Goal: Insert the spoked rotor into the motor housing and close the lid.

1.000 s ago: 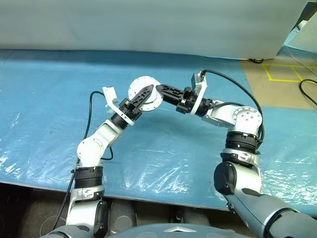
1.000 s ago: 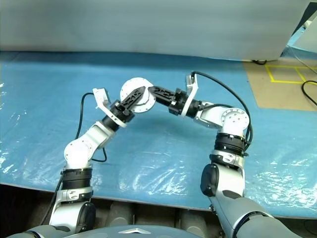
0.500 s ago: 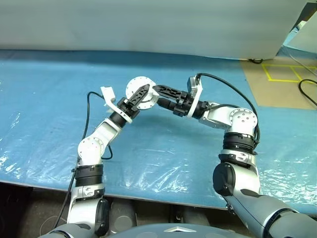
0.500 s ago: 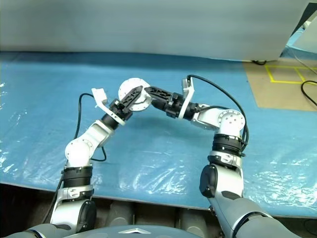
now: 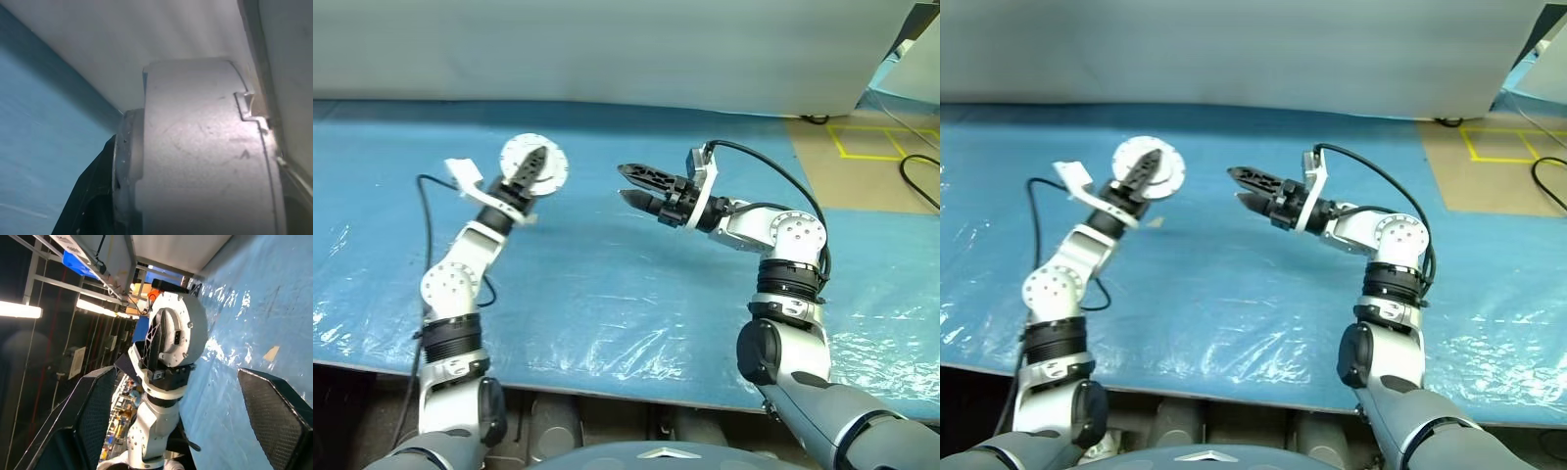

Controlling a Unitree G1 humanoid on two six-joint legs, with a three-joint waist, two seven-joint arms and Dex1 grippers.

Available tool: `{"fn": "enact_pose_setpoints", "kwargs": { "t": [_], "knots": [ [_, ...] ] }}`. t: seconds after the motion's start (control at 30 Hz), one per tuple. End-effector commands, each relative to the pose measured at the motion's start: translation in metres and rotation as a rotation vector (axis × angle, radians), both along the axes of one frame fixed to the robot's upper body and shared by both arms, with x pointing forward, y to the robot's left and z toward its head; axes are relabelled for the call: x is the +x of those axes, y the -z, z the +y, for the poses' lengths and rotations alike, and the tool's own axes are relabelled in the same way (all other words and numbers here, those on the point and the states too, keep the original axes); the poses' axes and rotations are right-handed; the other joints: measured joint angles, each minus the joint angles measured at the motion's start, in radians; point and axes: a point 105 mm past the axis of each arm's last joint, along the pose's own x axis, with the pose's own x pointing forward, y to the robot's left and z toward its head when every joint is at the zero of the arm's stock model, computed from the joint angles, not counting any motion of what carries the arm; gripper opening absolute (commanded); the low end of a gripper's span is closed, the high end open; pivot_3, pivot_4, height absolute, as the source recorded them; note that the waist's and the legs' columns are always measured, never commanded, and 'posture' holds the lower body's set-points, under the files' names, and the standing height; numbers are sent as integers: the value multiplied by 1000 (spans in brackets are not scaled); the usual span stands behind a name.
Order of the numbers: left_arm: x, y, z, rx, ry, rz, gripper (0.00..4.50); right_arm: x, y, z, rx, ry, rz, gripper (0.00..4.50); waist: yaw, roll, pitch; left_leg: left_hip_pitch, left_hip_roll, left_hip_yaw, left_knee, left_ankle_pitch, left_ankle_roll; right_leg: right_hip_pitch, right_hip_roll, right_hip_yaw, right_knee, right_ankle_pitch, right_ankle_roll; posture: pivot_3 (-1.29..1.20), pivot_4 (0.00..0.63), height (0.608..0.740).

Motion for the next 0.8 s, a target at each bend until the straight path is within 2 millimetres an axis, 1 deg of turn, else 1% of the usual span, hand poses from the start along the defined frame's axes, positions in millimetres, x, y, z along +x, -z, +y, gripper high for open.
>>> {"fn": "enact_pose_setpoints", "kwargs": {
  "t": [0.03, 0.1, 0.2, 0.33, 0.53, 0.7, 0.77, 0.8],
  "knots": [
    [-2, -1, 19, 88, -74, -8, 2519, 3, -10, -1, -17, 7, -59, 4155, 4, 0, 0, 0, 0, 0, 0, 0, 0, 0, 0, 0, 0, 0, 0, 0, 150, 740],
    [-2, 5, 27, 114, -99, 21, 2519, 3, -8, -2, -39, 9, -74, 4155, 8, 0, 0, -1, 0, -1, 0, 0, 0, 0, -1, -2, 0, 0, 0, 0, 150, 740],
    [1, 23, 42, 211, -163, 91, 2519, 4, 1, -3, -119, 34, -102, 4155, 10, -2, 0, -2, 1, -1, 1, 0, 0, 0, -1, -3, 0, 0, 0, 0, 150, 740],
    [3, 38, 55, 266, -200, 140, 2519, 3, 4, -4, -130, 34, -125, 4155, 6, -2, 0, -2, 2, -1, 2, 0, 0, 0, 0, -3, 1, 0, 0, 0, 150, 740],
    [6, 51, 63, 286, -215, 178, 2519, 2, 10, -5, -152, 33, -125, 4155, 4, -2, 0, -2, 2, -1, 2, 0, 0, 0, 0, -3, 1, 0, 0, 0, 150, 740],
    [9, 75, 72, 328, -263, 274, 2519, 2, 11, -6, -165, 38, -129, 4155, 4, -3, 0, -2, 2, -1, 2, 0, 0, 0, 0, -3, 1, 0, 0, 0, 150, 740],
    [9, 79, 74, 335, -273, 283, 2519, 2, 13, -6, -174, 39, -129, 4155, 4, -3, 0, -1, 1, -1, 2, 0, 0, 0, 0, -3, 1, 0, 0, 0, 150, 740],
    [9, 81, 76, 341, -284, 292, 2867, 2, 13, -6, -175, 39, -129, 4155, 4, -3, 0, -1, 1, -1, 2, 0, 0, 0, 0, -3, 2, 0, 0, 0, 150, 740]
  ]
}}
